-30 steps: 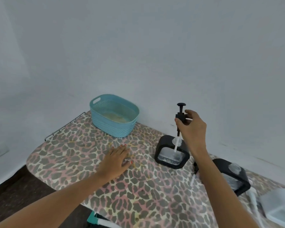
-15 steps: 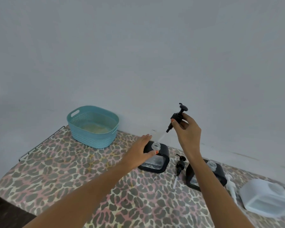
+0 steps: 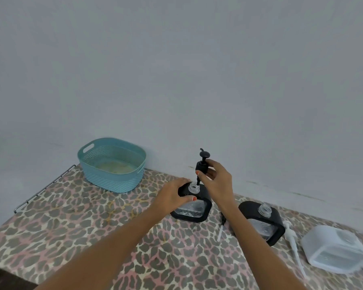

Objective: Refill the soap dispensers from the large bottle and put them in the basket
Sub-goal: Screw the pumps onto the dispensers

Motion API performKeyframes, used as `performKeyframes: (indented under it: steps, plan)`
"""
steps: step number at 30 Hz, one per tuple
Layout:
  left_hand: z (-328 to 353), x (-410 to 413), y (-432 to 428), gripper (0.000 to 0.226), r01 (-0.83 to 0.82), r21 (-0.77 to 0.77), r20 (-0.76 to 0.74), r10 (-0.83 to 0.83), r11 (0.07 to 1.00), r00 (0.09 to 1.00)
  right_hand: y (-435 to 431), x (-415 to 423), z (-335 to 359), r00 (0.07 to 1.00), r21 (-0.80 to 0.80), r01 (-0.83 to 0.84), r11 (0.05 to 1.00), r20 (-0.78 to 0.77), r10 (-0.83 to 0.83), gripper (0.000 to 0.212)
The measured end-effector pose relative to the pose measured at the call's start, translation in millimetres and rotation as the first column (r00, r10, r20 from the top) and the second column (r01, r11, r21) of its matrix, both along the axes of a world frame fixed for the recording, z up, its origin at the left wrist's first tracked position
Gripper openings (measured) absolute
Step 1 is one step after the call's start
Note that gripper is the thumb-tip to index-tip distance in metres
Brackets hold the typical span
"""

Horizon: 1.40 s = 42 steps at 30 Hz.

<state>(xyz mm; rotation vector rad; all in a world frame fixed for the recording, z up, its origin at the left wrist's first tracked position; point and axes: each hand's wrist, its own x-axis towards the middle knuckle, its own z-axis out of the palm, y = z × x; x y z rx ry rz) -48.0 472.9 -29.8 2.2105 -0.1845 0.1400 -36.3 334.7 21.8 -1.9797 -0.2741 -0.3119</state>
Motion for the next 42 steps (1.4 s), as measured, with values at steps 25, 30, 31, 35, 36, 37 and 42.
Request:
performKeyframes:
  steps: [25,30,31,35,36,37,42]
  plan:
    - [-4.5,2.4,2.7,0.043,0.001,-0.039,0.031,0.000,0.999,1.000,7.3,-3.3,-44.1,0.990,-0.131,0.063,0.989,-0.121,-0.079,0.036]
    - [-3.6,2.1,2.0,0.044,0.014,-0.051,0.046,-0.012,0.999,0.999,5.1,-8.6,-36.2,0.984,-0.091,-0.052,0.995,-0.175,0.036,0.050]
    - [-3.8,2.2,2.0,0.045,0.017,-0.050,0.047,-0.014,0.999,0.999,4.6,-10.2,-35.0,0.979,-0.072,-0.082,0.994,-0.192,0.067,0.048]
    - [-4.5,3.2,2.5,0.048,0.006,-0.041,0.040,-0.004,0.999,0.999,4.6,-9.4,-38.7,0.989,-0.053,0.000,0.999,-0.150,-0.008,0.039]
    - [-4.3,3.5,2.7,0.049,0.005,-0.037,0.038,-0.004,0.999,0.999,5.3,-8.8,-39.4,0.989,-0.047,0.029,0.998,-0.142,-0.036,0.036]
    - [-4.2,3.9,2.8,0.049,0.006,-0.030,0.037,-0.005,1.000,0.999,5.7,-7.5,-40.5,0.988,-0.036,0.055,0.998,-0.145,-0.060,0.034]
    - [-5.8,4.2,3.0,0.047,0.008,-0.035,0.034,-0.007,0.999,0.999,7.2,-3.8,-41.4,0.981,-0.069,0.048,0.996,-0.186,-0.060,0.051]
